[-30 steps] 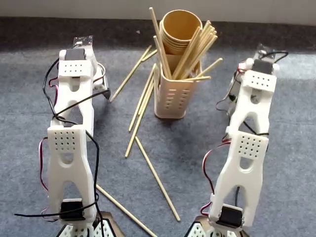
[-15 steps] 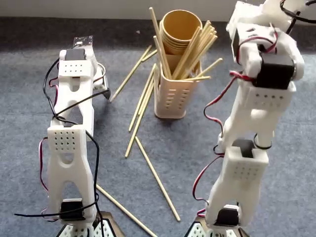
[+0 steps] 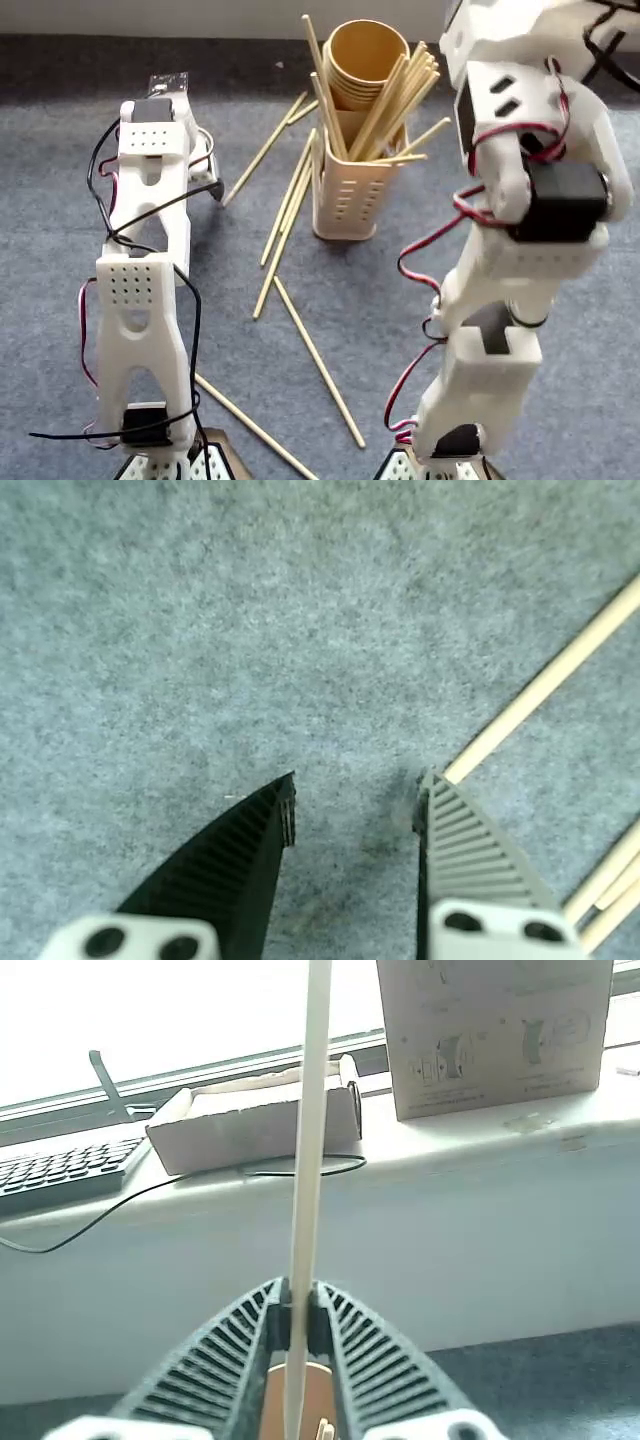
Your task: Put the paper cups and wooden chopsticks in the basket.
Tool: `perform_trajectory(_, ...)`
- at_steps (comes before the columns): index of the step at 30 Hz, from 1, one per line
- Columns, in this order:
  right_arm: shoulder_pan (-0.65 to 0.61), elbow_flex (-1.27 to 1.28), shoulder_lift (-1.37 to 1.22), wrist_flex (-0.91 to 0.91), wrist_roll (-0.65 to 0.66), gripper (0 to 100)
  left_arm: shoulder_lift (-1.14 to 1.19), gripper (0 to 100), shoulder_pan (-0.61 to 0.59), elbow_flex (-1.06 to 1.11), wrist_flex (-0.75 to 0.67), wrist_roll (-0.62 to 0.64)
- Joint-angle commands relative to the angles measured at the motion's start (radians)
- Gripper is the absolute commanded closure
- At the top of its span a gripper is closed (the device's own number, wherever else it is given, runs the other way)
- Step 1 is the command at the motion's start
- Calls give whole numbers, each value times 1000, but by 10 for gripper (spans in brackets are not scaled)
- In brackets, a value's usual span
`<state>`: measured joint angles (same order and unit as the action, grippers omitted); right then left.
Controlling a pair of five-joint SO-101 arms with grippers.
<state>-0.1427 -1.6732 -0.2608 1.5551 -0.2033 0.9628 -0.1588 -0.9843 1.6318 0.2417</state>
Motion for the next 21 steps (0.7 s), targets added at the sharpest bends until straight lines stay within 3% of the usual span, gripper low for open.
perform_trajectory(1,-71,-110,242,223,86,994,-8,783,-4,-33,-8,5)
perform_trajectory(12,-47,180,297,214,23,994,-8,783,-10,-27,-6,5)
perform_trajectory(16,-45,214,447,214,40,994,-8,783,-5,-27,-14,5)
perform_trajectory(21,38,769,751,208,68,994,-8,783,-4,-30,-14,5)
